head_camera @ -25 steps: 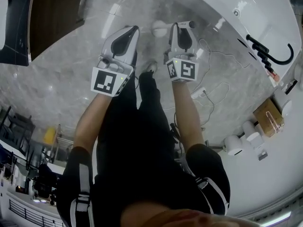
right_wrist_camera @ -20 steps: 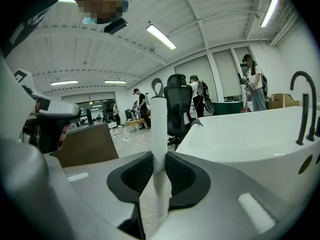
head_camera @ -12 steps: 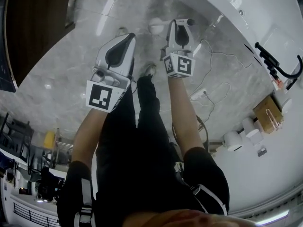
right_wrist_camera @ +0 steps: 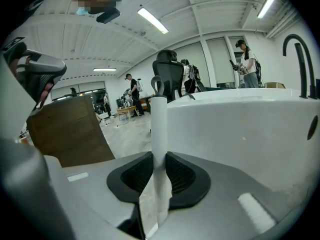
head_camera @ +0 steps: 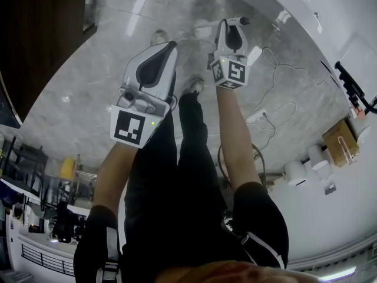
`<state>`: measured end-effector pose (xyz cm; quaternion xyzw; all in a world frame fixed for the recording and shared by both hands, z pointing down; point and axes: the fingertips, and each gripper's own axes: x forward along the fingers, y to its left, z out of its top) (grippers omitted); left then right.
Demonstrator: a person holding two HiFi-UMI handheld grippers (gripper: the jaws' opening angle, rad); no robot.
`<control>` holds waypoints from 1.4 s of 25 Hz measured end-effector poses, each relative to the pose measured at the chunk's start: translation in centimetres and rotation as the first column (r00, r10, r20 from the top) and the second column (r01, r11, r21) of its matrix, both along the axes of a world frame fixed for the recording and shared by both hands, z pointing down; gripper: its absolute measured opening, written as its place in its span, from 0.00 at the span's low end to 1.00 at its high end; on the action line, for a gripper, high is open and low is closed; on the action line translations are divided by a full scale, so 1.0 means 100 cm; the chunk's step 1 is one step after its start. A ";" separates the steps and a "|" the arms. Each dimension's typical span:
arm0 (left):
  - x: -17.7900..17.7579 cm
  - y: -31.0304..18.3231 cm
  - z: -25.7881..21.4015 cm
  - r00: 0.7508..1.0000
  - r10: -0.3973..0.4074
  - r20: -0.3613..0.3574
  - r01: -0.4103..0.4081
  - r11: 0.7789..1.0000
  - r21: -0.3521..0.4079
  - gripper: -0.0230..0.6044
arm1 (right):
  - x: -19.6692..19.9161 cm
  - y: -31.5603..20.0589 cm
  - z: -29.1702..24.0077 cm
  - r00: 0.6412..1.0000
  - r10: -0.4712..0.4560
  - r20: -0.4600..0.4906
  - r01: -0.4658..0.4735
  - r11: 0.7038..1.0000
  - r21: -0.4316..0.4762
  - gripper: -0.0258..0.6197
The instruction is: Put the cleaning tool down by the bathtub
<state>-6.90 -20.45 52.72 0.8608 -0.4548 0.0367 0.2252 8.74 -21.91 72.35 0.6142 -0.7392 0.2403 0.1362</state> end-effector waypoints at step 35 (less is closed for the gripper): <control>0.006 -0.017 0.052 0.998 0.060 -0.029 -0.059 0.998 0.037 0.05 | 0.002 -0.004 0.126 0.998 0.065 0.003 -0.065 0.997 -0.048 0.17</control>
